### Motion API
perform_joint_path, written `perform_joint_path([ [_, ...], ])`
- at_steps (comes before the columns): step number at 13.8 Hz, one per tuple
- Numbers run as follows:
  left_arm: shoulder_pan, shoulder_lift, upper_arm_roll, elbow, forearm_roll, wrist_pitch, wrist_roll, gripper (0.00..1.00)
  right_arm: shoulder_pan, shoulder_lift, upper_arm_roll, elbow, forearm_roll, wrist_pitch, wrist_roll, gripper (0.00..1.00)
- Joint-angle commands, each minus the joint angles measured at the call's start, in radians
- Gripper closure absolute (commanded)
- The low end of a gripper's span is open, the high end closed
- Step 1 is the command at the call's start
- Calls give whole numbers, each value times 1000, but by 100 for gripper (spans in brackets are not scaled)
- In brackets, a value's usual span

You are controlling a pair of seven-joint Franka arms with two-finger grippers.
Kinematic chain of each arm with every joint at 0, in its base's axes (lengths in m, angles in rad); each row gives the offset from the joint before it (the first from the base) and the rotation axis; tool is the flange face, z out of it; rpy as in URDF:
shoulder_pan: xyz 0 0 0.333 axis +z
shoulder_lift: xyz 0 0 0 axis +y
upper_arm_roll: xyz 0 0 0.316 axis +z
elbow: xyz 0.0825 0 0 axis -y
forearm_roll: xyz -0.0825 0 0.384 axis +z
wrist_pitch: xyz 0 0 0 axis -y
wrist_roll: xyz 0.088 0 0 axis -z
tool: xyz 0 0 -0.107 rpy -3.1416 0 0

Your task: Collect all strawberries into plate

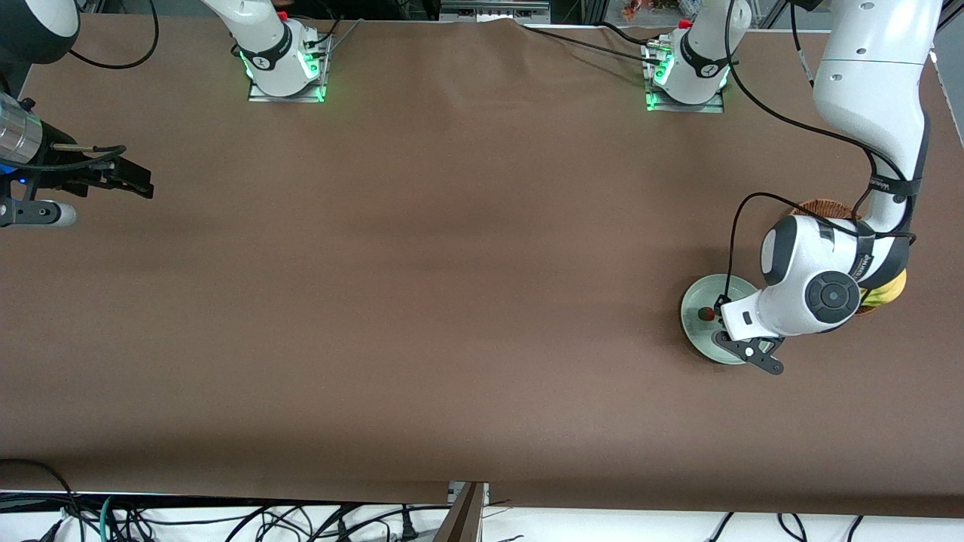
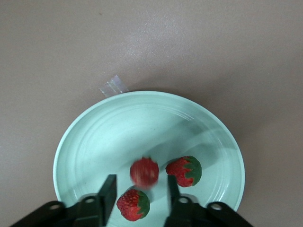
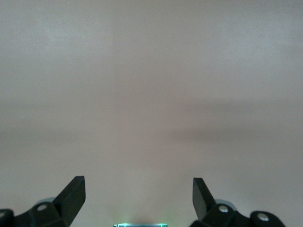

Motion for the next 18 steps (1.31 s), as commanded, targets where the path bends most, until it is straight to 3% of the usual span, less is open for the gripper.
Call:
perform_joint_path([
  [1, 0, 13, -5, 27, 11, -11, 12, 0, -8, 7, 7, 19, 16, -12, 2, 0],
  [8, -6, -20, -11, 55, 9, -63, -6, 0, -8, 7, 9, 17, 17, -11, 1, 0],
  [15, -10, -112, -55, 280, 8, -378, -53, 0, -2, 7, 10, 19, 17, -9, 2, 0],
  [18, -12, -193, -55, 329, 6, -463, -89, 0, -3, 7, 10, 19, 17, -6, 2, 0],
])
